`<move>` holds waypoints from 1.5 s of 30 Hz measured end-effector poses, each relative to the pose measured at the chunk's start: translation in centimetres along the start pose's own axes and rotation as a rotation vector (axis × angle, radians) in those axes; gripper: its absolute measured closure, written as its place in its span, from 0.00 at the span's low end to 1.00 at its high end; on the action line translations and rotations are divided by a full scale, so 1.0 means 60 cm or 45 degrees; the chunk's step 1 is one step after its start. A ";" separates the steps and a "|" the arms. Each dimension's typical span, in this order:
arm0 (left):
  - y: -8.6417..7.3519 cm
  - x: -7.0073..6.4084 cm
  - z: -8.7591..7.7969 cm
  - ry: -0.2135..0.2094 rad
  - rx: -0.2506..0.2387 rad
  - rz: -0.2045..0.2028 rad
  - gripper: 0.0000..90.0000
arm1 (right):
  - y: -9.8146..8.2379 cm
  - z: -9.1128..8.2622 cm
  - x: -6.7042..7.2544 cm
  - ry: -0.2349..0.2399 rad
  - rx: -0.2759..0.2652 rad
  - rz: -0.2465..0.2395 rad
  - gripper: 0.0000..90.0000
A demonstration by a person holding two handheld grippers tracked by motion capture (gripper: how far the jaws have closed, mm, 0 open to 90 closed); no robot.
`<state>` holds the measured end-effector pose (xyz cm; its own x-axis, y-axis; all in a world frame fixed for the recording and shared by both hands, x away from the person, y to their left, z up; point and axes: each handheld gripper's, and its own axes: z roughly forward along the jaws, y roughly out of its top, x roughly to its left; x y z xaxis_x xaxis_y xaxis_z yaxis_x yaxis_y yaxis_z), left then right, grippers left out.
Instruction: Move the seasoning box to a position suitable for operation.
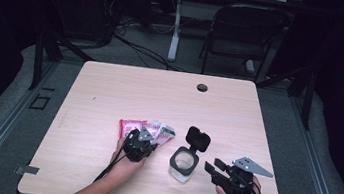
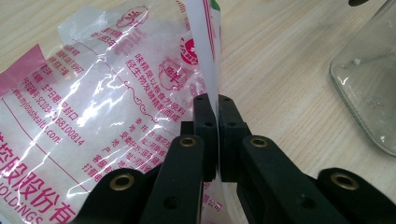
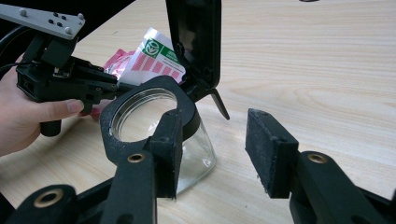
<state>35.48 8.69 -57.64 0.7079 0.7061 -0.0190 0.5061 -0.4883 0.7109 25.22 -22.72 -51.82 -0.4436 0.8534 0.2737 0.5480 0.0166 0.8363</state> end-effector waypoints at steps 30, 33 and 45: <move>0.007 0.016 -0.058 0.024 -0.085 -0.046 1.00 | 0.008 0.000 0.006 0.028 -0.027 -0.008 0.60; 0.006 0.021 -0.069 0.033 -0.104 -0.054 1.00 | 0.013 0.000 0.009 0.039 -0.050 -0.028 0.59; 0.007 0.046 -0.123 0.064 -0.201 -0.101 1.00 | 0.023 0.011 0.013 0.067 -0.050 -0.049 0.59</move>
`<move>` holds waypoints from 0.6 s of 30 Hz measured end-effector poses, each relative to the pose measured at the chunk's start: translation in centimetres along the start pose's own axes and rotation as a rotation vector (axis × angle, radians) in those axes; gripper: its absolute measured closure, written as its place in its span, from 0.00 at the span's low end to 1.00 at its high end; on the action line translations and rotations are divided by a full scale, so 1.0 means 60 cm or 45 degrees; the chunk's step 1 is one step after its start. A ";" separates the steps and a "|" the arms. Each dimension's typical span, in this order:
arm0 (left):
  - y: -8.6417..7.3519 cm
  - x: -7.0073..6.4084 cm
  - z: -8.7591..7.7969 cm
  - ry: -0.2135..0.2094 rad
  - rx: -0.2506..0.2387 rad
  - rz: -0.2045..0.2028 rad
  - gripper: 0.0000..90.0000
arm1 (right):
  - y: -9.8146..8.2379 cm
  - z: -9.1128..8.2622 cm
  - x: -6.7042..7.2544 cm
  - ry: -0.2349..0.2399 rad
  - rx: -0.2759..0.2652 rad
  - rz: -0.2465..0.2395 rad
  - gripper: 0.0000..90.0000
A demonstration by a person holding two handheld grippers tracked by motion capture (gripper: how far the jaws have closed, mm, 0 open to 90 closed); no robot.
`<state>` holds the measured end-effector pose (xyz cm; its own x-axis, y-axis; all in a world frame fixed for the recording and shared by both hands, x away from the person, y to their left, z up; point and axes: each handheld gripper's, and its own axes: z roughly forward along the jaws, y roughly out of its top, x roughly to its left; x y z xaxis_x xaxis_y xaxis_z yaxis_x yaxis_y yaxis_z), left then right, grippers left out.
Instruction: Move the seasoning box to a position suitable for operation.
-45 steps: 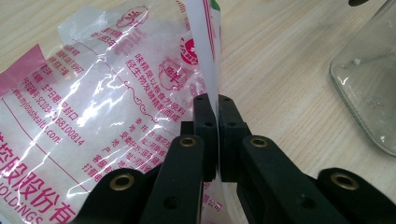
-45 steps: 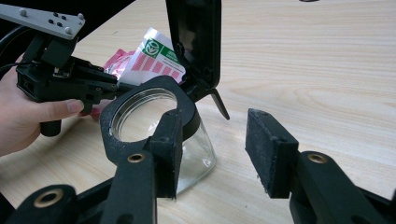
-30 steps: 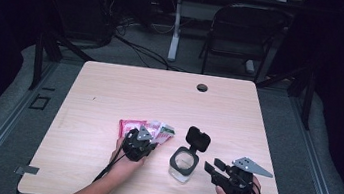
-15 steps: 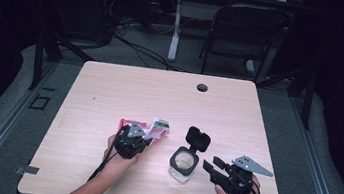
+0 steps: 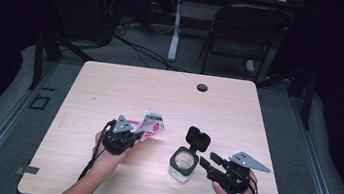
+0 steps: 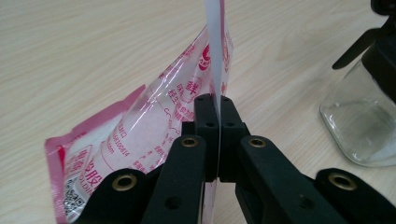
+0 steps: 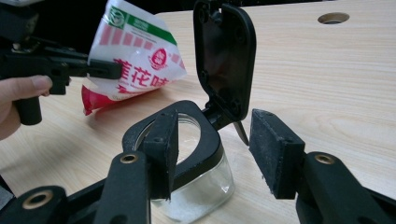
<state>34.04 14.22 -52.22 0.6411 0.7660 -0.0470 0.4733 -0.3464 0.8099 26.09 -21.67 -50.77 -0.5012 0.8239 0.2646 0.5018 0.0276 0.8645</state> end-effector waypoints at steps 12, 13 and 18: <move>0.007 0.026 -0.033 0.006 -0.059 -0.058 1.00 | 0.005 0.006 0.000 0.017 0.016 -0.026 0.63; 0.009 0.027 -0.034 0.005 -0.053 -0.060 1.00 | 0.005 0.007 0.000 0.021 0.020 -0.038 0.64; 0.020 0.027 -0.039 0.016 -0.061 -0.040 1.00 | 0.010 0.003 0.002 0.029 0.026 -0.076 0.65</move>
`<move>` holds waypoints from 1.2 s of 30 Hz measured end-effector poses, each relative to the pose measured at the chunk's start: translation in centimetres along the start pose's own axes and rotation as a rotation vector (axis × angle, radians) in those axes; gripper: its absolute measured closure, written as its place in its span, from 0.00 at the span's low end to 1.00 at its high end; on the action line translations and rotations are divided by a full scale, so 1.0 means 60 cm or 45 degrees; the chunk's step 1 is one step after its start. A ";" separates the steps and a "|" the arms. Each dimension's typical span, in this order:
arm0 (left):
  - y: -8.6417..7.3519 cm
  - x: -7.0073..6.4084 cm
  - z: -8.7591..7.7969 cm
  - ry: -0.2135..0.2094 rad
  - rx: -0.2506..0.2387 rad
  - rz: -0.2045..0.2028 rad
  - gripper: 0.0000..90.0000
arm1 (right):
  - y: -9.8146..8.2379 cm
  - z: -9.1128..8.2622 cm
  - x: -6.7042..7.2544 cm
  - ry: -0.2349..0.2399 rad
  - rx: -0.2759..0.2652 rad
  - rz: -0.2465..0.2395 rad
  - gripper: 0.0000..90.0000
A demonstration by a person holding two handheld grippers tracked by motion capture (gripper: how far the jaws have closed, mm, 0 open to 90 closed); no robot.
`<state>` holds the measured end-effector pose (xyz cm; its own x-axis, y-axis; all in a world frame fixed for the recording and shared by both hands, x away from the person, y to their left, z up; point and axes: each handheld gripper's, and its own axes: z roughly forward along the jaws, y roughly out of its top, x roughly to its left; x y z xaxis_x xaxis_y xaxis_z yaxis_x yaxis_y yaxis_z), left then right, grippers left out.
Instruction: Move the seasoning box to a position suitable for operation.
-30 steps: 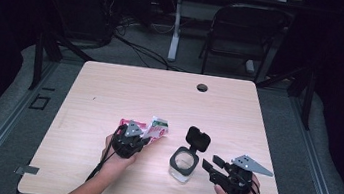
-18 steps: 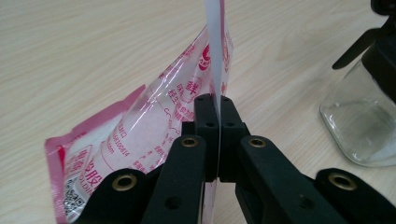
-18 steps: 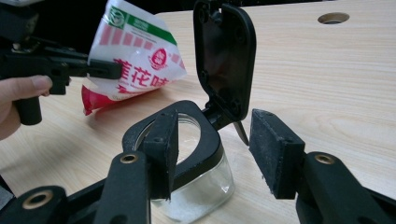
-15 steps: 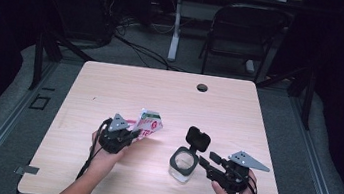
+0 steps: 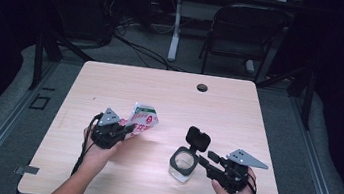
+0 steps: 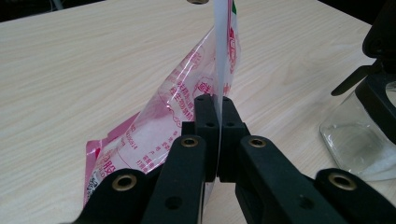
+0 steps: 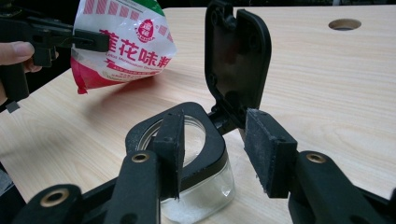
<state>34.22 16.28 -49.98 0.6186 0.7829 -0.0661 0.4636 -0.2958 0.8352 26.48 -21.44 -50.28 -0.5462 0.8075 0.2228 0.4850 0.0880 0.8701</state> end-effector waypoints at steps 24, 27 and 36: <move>0.068 0.000 -0.041 0.021 -0.093 0.095 1.00 | 0.005 0.000 0.003 0.002 0.003 -0.027 0.70; 0.071 -0.006 -0.040 0.011 -0.097 0.106 1.00 | 0.004 0.001 0.003 0.001 -0.005 -0.020 0.70; 0.080 -0.027 -0.031 -0.034 -0.108 0.126 1.00 | 0.004 -0.001 -0.002 -0.005 -0.019 -0.003 0.69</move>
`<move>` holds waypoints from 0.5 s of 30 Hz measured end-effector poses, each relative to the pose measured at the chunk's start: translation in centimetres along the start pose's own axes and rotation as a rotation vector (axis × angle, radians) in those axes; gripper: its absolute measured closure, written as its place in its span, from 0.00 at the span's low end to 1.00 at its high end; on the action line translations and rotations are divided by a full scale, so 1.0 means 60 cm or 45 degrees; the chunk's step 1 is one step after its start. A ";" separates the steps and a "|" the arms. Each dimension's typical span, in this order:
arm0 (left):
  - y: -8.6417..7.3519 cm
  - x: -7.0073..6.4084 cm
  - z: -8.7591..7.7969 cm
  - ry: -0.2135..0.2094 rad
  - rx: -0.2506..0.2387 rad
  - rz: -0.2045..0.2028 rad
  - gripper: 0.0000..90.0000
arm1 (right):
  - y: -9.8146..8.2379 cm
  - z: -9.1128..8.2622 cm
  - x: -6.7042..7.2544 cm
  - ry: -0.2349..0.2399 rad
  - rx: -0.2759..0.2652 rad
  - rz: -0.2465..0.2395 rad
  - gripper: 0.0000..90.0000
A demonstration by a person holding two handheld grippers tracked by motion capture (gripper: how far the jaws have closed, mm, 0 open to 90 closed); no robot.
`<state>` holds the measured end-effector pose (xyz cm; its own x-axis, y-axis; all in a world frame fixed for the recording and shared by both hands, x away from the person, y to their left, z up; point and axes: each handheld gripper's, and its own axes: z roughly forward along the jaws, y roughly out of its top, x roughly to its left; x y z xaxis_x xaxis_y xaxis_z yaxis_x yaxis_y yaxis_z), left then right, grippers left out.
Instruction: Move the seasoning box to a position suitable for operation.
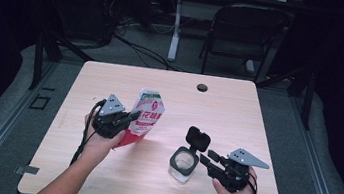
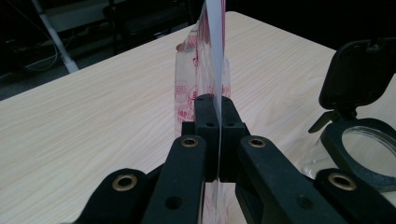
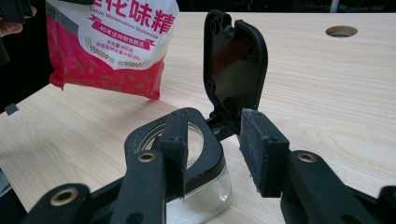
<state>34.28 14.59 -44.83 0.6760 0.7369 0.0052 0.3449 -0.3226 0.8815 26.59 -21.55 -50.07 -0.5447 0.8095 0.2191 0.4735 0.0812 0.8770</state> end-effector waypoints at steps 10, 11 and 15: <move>0.004 -0.026 0.009 -0.067 -0.016 0.029 1.00 | 0.001 0.000 0.002 -0.007 -0.015 0.003 0.65; 0.002 -0.028 0.010 -0.072 -0.012 0.033 1.00 | 0.001 -0.001 0.002 -0.011 -0.015 0.001 0.64; -0.011 -0.029 0.007 -0.093 -0.016 0.024 1.00 | 0.002 -0.001 0.000 -0.003 -0.020 0.016 0.60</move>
<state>33.15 13.28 -45.62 0.7281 0.6854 -0.0124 0.3240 -0.3282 0.8873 26.59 -21.58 -49.92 -0.5369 0.8118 0.2295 0.4696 0.0616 0.8807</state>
